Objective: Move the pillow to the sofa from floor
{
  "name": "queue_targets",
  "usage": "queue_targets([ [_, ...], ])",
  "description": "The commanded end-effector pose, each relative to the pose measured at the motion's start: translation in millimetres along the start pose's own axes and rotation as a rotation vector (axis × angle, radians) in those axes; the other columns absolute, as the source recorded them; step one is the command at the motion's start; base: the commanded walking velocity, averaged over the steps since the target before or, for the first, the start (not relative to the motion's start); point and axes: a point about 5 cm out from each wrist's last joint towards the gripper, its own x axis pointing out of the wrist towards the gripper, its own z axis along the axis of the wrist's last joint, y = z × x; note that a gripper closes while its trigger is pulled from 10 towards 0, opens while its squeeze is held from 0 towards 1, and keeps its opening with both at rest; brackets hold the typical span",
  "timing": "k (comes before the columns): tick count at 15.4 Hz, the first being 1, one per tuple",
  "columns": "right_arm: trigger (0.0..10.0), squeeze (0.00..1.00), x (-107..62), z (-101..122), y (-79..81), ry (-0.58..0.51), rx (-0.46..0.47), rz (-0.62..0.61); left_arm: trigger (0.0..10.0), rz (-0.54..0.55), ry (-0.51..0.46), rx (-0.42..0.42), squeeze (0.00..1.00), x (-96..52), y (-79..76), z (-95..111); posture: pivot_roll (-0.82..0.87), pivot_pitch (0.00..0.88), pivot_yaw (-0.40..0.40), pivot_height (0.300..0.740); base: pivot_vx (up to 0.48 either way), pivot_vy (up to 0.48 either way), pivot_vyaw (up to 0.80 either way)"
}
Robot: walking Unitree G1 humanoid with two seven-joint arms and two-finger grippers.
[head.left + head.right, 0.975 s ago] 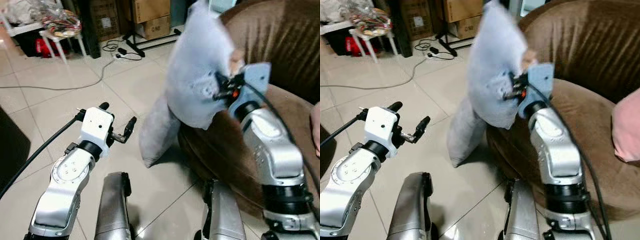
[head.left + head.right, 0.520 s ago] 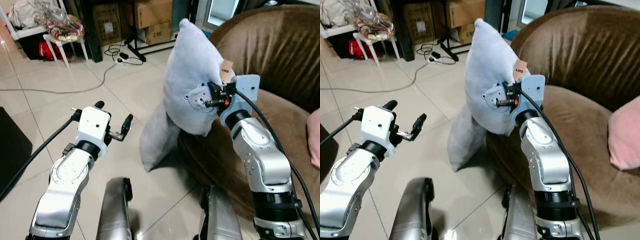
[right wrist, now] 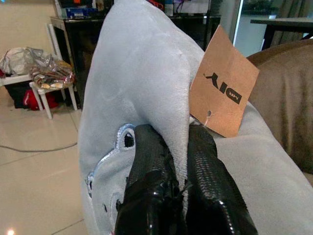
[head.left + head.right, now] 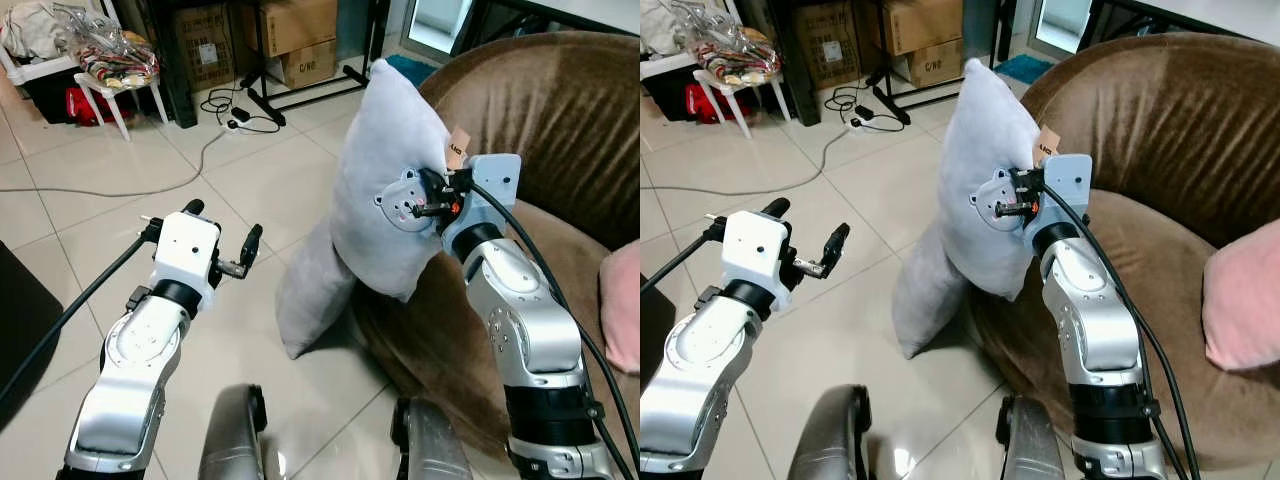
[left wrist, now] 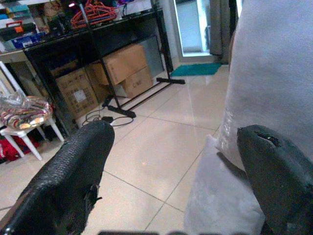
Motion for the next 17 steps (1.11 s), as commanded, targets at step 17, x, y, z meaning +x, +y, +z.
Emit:
queue_targets([
  [17, 10.0, 0.0, -16.6, -2.2, -5.4, 0.014, 0.078, -0.058, 10.0, 0.02, -0.005, 0.021, 0.0, 1.7, -3.8, -0.1, -0.01, 0.0, -0.012, 0.74, 0.0, 0.0, 0.0],
])
